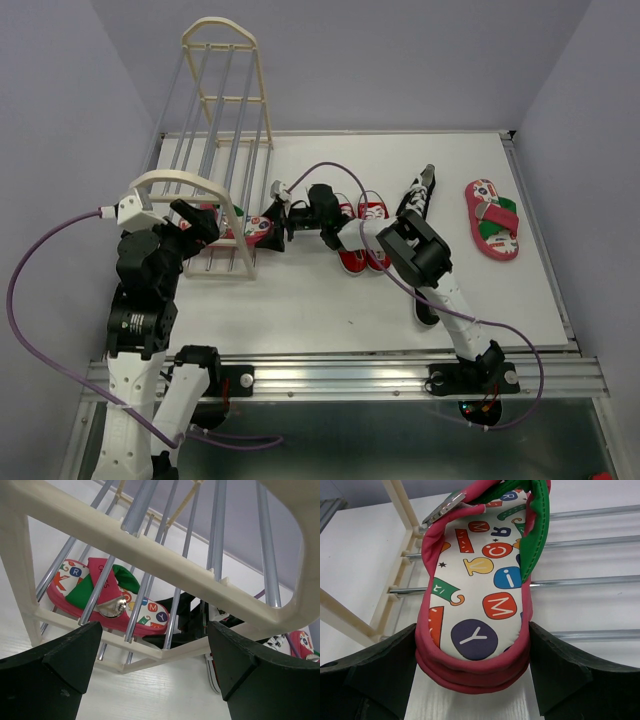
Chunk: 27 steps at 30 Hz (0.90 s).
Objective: Place and organize the shoes onto the shoe shelf
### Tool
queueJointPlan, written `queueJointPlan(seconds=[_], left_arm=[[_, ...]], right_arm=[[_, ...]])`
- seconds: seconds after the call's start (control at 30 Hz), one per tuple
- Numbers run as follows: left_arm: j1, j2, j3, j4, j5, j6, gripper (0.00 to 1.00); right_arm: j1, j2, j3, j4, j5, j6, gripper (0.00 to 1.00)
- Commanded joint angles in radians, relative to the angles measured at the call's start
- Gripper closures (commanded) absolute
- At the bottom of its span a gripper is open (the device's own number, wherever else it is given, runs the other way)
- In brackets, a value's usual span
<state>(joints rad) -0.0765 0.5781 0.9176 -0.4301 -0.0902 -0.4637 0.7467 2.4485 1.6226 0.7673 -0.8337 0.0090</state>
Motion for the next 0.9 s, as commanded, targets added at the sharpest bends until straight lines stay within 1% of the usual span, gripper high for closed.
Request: queueJointPlan(seconds=[0.0, 0.07, 0.1, 0.13, 0.17, 0.2, 0.23, 0.27, 0.3, 0.57, 0.67, 0.8, 0.83, 0.87], left_arm=[[0.006, 0.011, -0.017, 0.073, 0.035, 0.028, 0.01], [0.006, 0.017, -0.017, 0.073, 0.041, 0.027, 0.01], [0.006, 0.019, -0.017, 0.073, 0.041, 0.026, 0.01], [0.006, 0.019, -0.017, 0.073, 0.041, 0.028, 0.01], [0.006, 0.019, -0.017, 0.073, 0.041, 0.028, 0.01], [0.006, 0.017, -0.017, 0.073, 0.041, 0.03, 0.01], [0.006, 0.016, -0.017, 0.073, 0.04, 0.03, 0.01], [0.006, 0.011, -0.019, 0.073, 0.041, 0.028, 0.01], [0.006, 0.008, -0.02, 0.073, 0.041, 0.028, 0.01], [0.006, -0.009, -0.022, 0.065, 0.035, 0.017, 0.01], [0.006, -0.009, -0.016, 0.054, 0.021, 0.011, 0.01], [0.006, -0.011, -0.005, 0.036, 0.007, 0.005, 0.01], [0.006, -0.012, -0.003, 0.031, 0.003, 0.005, 0.01], [0.006, -0.014, 0.0, 0.028, 0.001, 0.004, 0.01]], right_arm=[[0.008, -0.002, 0.069, 0.041, -0.025, -0.063, 0.7], [0.008, 0.003, 0.072, 0.004, -0.027, -0.078, 0.62], [0.008, 0.003, 0.065, -0.011, -0.028, -0.089, 0.47], [0.008, 0.0, 0.059, -0.014, -0.027, -0.09, 0.42], [0.008, -0.003, 0.051, -0.016, -0.028, -0.092, 0.39], [0.008, -0.011, 0.045, -0.019, -0.03, -0.093, 0.3], [0.008, -0.013, 0.034, -0.019, -0.028, -0.092, 0.25], [0.008, -0.017, 0.03, -0.022, -0.033, -0.09, 0.17], [0.008, -0.022, 0.026, -0.022, -0.036, -0.089, 0.0], [0.008, -0.1, -0.046, -0.023, -0.016, -0.106, 0.0], [0.008, -0.129, -0.067, -0.023, -0.001, -0.089, 0.0], [0.008, -0.209, -0.145, -0.023, 0.097, -0.09, 0.0], [0.008, -0.232, -0.194, -0.019, 0.143, -0.095, 0.0], [-0.001, -0.28, -0.214, -0.017, 0.168, -0.083, 0.0]])
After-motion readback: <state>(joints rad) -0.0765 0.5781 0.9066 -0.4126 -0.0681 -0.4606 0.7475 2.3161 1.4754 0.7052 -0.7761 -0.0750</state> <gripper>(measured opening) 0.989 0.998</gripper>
